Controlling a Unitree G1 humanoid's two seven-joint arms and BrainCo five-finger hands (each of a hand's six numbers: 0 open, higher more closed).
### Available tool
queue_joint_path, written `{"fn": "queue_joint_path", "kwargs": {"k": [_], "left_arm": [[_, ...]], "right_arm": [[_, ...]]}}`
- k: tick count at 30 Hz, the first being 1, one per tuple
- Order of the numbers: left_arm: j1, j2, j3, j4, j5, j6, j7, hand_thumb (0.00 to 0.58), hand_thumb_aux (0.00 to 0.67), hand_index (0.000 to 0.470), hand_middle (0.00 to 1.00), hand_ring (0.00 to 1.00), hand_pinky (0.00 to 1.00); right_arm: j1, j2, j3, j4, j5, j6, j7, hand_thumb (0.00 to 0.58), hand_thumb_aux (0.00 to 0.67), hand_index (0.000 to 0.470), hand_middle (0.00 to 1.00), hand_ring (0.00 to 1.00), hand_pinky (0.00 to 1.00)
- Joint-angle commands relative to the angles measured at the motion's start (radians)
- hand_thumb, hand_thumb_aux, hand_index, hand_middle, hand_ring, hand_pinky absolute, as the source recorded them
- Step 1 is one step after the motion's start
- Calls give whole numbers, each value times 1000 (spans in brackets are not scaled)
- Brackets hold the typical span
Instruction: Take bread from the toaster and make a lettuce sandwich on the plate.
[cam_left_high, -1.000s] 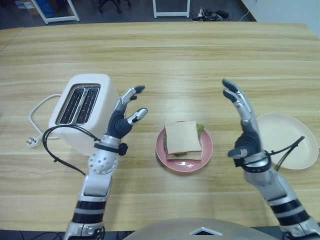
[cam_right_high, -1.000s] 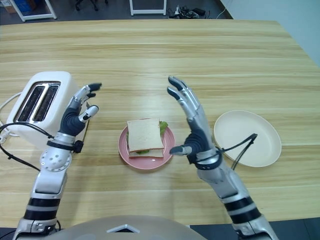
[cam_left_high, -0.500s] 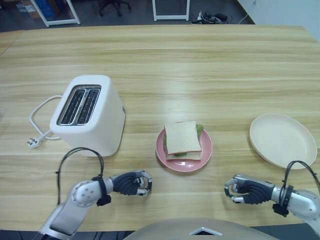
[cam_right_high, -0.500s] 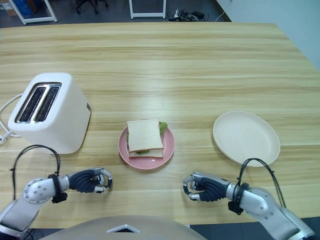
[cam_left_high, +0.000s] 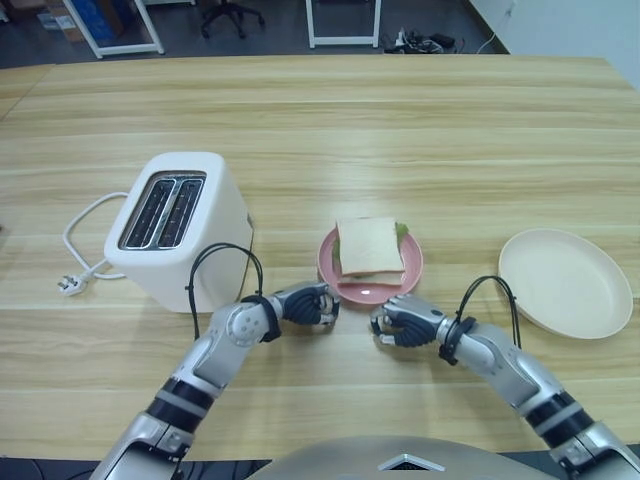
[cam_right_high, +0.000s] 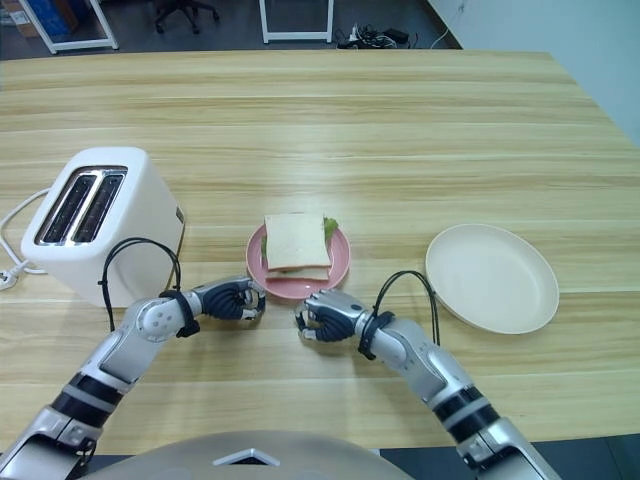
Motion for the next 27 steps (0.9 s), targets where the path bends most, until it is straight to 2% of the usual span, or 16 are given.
{"fn": "queue_joint_path", "kwargs": {"k": [1,4,5,6,7,8,9,10,11,13,15,16,18,21,23,27], "left_arm": [[15,-14,-53,177,74,63,21,580,670,470,1000,1000,1000],[-14,-27,-40,206,84,56,70,580,662,464,1000,1000,1000],[-17,-31,-29,202,80,56,86,489,405,284,1000,1000,1000],[-5,-25,-13,168,62,53,84,368,265,186,1000,1000,1000],[31,-10,16,83,2,32,59,144,89,63,1000,1000,1000],[80,3,56,-35,-104,-1,20,0,0,0,867,867,867],[125,12,94,-150,-214,-39,-14,0,0,0,337,337,337],[164,19,130,-261,-323,-93,-35,0,0,0,0,0,0],[188,10,166,-351,-412,-147,-33,0,0,0,0,0,0],[170,-84,250,-471,-557,-180,44,0,0,0,0,0,0],[109,-196,325,-473,-641,-159,156,0,0,0,0,0,0],[85,-231,347,-452,-655,-139,200,0,0,0,0,0,0],[36,-295,377,-358,-622,-150,287,0,0,0,0,0,0],[-37,-389,424,-160,-562,-133,439,0,0,0,0,0,0],[-61,-416,443,-50,-505,-162,511,0,0,0,0,0,0],[-87,-439,459,141,-387,-235,634,0,0,0,0,0,0]], "right_arm": [[-129,45,5,225,-136,32,-169,580,670,470,1000,1000,1000],[-157,48,6,283,-150,-2,-235,580,670,470,1000,1000,1000],[-145,45,-2,271,-127,-26,-239,580,670,470,1000,1000,1000],[-111,40,-22,230,-47,-73,-212,580,670,470,1000,1000,1000],[-54,22,-48,150,81,-122,-158,580,670,470,1000,1000,1000],[12,-12,-70,47,237,-168,-90,580,670,470,1000,1000,1000],[72,-54,-86,-55,387,-210,-32,561,549,385,1000,1000,1000],[127,-101,-104,-159,531,-255,5,255,168,118,0,0,0],[175,-134,-136,-263,671,-282,23,0,0,0,0,0,0],[236,-146,-247,-446,924,-265,8,0,0,0,0,0,0],[213,-84,-354,-511,1080,-141,-68,0,0,0,0,0,0],[184,-44,-391,-496,1091,-80,-119,0,0,0,0,0,0],[112,36,-449,-426,1092,89,-252,0,0,0,0,0,0],[50,132,-471,-246,889,179,-393,0,0,0,0,0,0],[41,180,-464,-189,846,217,-409,0,0,0,0,0,0],[35,251,-432,-69,727,160,-392,0,0,0,0,0,0]]}}
